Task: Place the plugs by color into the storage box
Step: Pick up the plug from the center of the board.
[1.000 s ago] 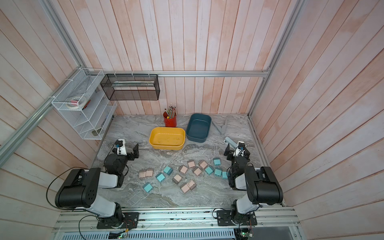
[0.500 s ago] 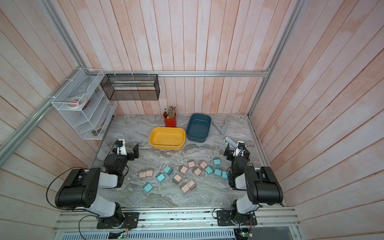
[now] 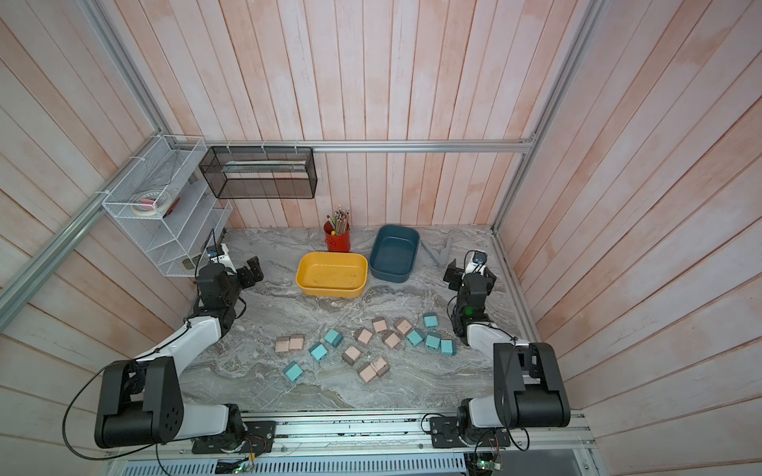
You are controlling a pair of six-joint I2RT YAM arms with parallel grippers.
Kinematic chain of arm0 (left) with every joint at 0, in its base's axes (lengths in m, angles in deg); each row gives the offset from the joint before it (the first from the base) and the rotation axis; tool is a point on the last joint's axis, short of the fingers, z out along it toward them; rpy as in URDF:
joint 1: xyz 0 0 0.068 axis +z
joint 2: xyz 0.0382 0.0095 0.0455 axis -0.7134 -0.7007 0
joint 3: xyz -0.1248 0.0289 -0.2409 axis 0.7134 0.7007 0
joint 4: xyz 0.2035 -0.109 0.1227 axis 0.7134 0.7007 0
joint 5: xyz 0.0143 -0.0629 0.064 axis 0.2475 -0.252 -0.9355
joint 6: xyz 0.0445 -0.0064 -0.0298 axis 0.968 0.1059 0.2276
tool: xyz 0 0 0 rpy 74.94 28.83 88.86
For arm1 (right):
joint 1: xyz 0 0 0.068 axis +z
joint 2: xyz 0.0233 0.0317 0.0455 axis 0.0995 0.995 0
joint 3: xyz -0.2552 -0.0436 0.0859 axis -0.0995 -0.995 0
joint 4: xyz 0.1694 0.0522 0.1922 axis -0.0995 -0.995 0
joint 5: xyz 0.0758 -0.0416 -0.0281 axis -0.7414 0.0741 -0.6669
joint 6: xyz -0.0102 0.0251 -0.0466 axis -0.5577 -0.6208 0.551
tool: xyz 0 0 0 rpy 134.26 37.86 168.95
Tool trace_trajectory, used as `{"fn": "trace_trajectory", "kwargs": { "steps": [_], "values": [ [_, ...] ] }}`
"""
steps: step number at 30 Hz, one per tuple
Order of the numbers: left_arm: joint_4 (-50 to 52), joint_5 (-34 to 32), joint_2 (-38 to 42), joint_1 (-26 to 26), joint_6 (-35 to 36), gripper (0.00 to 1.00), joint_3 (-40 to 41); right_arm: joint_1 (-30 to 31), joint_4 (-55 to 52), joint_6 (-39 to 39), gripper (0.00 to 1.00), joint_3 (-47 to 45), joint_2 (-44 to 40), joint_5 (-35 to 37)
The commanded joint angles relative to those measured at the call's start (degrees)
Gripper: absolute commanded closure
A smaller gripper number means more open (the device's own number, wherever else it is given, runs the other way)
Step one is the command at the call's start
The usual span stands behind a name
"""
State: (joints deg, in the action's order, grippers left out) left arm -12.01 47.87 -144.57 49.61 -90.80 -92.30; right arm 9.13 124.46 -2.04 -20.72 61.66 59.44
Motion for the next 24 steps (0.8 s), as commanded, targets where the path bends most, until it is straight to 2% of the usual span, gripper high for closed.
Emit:
{"fn": "trace_trajectory", "kwargs": {
  "steps": [1, 6, 9, 15, 24],
  "values": [
    [23.03, 1.69, 0.48, -0.34, -8.72, 0.00, -1.16, 3.90, -23.73, -6.05, 0.02, 5.16, -1.34, 3.31],
    [35.57, 3.58, 4.21, -2.04, -16.82, 0.00, -3.18, 11.71, -36.80, -14.85, 0.02, 10.38, -1.39, 2.77],
    [43.35, 3.28, 5.58, -4.28, -19.47, 0.00, -4.74, 15.77, -40.85, -18.62, 0.02, 11.68, -0.62, 0.43],
    [56.15, 5.27, 6.69, -9.24, -19.99, 0.00, -6.31, 20.06, -42.68, -23.21, 0.02, 11.40, 1.43, -4.61],
    [65.90, 10.00, 6.65, -13.97, -18.59, 0.00, -5.01, 21.67, -41.70, -24.46, 0.02, 11.12, 2.23, -8.25]
  ]
}}
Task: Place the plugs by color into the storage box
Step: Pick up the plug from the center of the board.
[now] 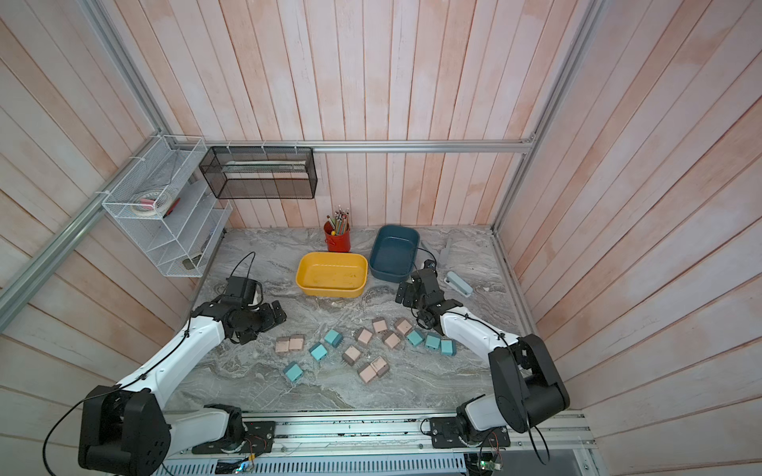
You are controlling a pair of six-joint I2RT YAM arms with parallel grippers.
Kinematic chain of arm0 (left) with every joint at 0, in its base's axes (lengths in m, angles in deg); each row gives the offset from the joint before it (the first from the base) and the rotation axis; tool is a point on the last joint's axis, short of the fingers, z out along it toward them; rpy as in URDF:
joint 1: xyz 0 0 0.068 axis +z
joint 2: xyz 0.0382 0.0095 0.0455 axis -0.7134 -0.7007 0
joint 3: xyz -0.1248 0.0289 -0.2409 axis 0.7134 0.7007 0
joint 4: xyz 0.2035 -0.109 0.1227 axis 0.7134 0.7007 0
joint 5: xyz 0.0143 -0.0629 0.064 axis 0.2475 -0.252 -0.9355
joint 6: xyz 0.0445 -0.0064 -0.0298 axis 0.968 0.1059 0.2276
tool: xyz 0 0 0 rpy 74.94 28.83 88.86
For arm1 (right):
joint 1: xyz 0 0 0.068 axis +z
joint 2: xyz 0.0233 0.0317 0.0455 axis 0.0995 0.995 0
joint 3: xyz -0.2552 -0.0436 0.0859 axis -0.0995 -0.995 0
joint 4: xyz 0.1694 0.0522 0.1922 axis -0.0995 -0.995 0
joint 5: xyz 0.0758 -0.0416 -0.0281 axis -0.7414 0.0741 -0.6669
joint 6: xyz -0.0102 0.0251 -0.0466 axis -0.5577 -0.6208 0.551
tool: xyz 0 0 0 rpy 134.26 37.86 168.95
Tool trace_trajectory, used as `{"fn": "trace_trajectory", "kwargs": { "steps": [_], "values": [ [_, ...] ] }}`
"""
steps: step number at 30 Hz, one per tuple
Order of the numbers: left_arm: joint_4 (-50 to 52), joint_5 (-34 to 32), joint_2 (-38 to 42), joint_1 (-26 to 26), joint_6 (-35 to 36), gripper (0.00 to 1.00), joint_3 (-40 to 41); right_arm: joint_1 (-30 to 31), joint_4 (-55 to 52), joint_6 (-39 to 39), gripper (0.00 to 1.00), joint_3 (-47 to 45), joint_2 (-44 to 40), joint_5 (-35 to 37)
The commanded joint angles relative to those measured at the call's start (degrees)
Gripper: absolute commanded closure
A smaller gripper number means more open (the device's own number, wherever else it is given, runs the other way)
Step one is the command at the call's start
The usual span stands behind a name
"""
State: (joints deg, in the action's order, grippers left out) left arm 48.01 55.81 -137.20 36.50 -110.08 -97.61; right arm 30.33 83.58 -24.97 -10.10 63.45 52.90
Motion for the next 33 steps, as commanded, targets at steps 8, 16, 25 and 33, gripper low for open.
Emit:
{"fn": "trace_trajectory", "kwargs": {
  "steps": [8, 16, 25, 33],
  "values": [
    [7.04, 3.36, -5.87, -2.47, 4.96, 0.08, 0.37, 0.69, -0.15, -2.46, 0.02, 0.22, 1.70, -4.25],
    [5.72, 2.36, -11.16, -2.49, 6.80, 0.15, 1.55, 1.39, 0.14, -3.06, 0.02, 0.19, 1.94, -5.23],
    [5.03, 0.51, -14.76, -2.45, 6.66, 0.19, 1.14, 1.88, 0.04, -3.34, 0.02, 0.05, 1.94, -5.23],
    [4.92, -0.83, -19.42, -2.63, 7.33, 0.30, -0.92, 2.40, 0.21, -2.99, 0.02, -0.19, 2.03, -5.64]
  ]
}}
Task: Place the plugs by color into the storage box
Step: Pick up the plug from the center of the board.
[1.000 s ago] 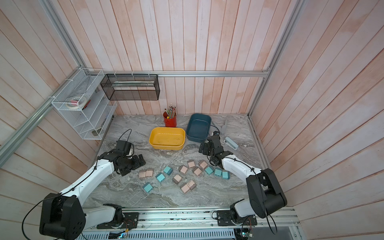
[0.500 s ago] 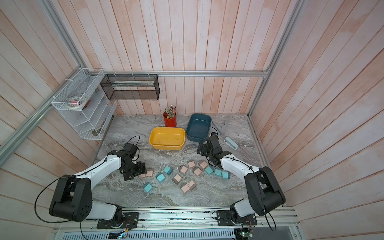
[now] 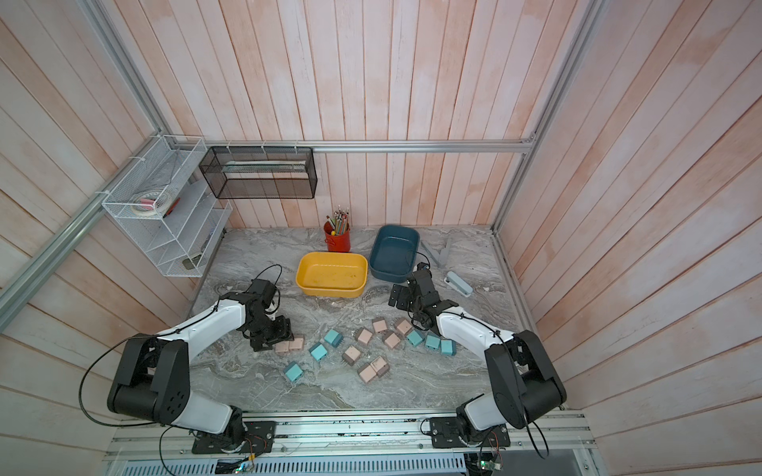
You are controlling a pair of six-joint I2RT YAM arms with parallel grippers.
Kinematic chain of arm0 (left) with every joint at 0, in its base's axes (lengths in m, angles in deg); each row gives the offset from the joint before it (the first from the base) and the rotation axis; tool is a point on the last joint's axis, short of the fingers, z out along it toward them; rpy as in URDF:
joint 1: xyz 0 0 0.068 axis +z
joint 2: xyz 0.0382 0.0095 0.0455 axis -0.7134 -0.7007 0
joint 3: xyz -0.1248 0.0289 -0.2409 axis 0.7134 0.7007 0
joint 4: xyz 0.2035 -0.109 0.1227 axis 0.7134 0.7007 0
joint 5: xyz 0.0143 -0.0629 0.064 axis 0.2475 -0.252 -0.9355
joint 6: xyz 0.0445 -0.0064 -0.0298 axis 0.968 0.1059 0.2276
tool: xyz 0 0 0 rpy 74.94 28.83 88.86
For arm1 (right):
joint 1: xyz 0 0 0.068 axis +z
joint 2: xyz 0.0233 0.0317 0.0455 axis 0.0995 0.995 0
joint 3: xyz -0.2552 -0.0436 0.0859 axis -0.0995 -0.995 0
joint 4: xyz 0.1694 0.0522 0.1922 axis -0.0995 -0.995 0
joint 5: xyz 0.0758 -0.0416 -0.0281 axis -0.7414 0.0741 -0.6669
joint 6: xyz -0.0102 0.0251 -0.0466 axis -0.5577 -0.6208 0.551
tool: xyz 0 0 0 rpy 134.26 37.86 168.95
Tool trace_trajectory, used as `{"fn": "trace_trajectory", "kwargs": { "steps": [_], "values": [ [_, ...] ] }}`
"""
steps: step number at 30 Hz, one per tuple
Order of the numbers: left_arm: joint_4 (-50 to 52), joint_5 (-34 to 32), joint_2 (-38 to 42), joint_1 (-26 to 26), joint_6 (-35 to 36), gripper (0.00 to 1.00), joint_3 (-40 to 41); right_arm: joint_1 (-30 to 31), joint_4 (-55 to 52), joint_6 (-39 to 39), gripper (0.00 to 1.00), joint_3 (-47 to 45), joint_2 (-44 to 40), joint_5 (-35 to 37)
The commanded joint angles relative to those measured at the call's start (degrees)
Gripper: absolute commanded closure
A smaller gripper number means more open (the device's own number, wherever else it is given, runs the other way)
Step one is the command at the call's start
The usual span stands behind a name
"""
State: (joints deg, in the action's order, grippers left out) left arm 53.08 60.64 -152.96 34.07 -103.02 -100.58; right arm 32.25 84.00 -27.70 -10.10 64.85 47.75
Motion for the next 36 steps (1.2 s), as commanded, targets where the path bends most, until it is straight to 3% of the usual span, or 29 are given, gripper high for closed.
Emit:
{"fn": "trace_trajectory", "kwargs": {
  "steps": [1, 15, 36],
  "values": [
    [0.04, -5.97, -3.77, -0.39, 0.05, 0.31, 2.03, 0.52, -0.14, -0.14, 0.02, -0.21, 0.63, -0.56],
    [9.07, -11.43, 1.36, -0.97, -4.70, 0.32, 2.76, 0.70, 0.49, 0.19, 0.02, -0.92, 0.06, -1.08],
    [0.54, -9.84, -6.19, -0.96, -2.96, 0.35, 0.43, 1.02, 0.30, 1.42, 0.02, -0.85, -0.29, -2.84]
  ]
}}
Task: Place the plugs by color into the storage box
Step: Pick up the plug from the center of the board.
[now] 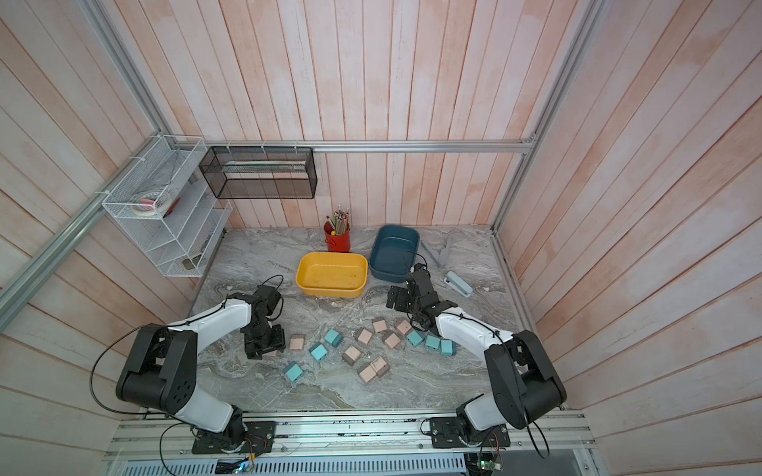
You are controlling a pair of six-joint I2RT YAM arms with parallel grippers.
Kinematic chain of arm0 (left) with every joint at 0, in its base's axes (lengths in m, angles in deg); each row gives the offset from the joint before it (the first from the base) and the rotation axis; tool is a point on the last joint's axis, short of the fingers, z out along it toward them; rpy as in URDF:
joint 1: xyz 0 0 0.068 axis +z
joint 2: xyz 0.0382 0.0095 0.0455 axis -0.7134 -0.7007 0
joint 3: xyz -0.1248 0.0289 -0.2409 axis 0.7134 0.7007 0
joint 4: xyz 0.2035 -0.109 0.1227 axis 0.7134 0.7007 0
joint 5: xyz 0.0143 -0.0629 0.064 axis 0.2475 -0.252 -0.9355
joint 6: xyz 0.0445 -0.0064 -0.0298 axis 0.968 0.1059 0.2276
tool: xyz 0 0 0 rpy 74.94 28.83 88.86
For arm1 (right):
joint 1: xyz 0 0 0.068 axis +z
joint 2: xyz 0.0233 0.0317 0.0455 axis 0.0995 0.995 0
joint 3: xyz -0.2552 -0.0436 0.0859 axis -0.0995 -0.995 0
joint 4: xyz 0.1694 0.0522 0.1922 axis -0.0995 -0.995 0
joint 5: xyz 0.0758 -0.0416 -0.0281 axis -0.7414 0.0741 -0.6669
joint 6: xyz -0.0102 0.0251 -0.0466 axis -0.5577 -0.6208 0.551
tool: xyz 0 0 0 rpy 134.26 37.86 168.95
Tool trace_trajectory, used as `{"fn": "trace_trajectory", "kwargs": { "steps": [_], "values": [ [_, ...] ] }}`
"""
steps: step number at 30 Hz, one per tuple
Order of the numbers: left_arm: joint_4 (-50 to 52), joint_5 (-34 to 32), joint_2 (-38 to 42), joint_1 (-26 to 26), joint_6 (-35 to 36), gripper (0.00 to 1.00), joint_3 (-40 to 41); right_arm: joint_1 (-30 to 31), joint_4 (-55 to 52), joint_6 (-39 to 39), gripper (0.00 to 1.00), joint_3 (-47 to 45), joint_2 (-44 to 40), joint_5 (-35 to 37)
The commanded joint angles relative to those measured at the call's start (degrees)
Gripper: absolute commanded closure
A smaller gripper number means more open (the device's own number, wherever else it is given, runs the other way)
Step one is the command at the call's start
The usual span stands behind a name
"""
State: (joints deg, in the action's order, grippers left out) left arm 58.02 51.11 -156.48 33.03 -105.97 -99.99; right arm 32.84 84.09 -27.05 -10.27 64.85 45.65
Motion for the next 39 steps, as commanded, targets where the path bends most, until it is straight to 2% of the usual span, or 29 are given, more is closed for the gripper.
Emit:
{"fn": "trace_trajectory", "kwargs": {
  "steps": [1, 11, 14, 22, 26, 30, 35, 39],
  "values": [
    [-4.56, -0.05, -2.86, 0.03, -0.45, 0.34, -0.39, 0.46, 0.06, 0.89, 0.02, -0.37, -0.04, -0.78],
    [-8.53, 8.71, -1.90, 0.14, -7.94, 0.33, -2.67, 0.72, 0.23, 1.03, 0.02, 0.13, 0.53, -1.17],
    [-7.88, 10.67, -1.82, 0.19, -7.89, 0.32, -3.83, 0.80, 0.15, 0.85, 0.02, 0.14, 0.63, -1.40],
    [2.08, -0.36, -2.13, 0.16, 4.57, 0.28, -9.05, 1.05, 0.89, 0.58, 0.02, -0.04, 1.13, -1.63],
    [0.33, -0.60, -4.08, -0.51, 9.07, 0.27, -10.31, 1.41, 1.03, 0.58, 0.02, 0.13, 1.73, -2.07],
    [1.40, -0.78, -7.49, -0.85, 9.23, 0.27, -11.24, 1.68, 0.57, 1.02, 0.02, 0.58, 1.70, -2.01],
    [-1.43, 1.69, -7.50, -0.83, 5.56, 0.28, -8.90, 1.65, 0.40, 1.27, 0.02, 0.42, 1.47, -1.76],
    [-4.07, 2.47, -8.40, -1.13, 2.97, 0.35, -6.89, 1.69, 0.35, 1.20, 0.02, 0.06, 1.10, -1.79]
  ]
}}
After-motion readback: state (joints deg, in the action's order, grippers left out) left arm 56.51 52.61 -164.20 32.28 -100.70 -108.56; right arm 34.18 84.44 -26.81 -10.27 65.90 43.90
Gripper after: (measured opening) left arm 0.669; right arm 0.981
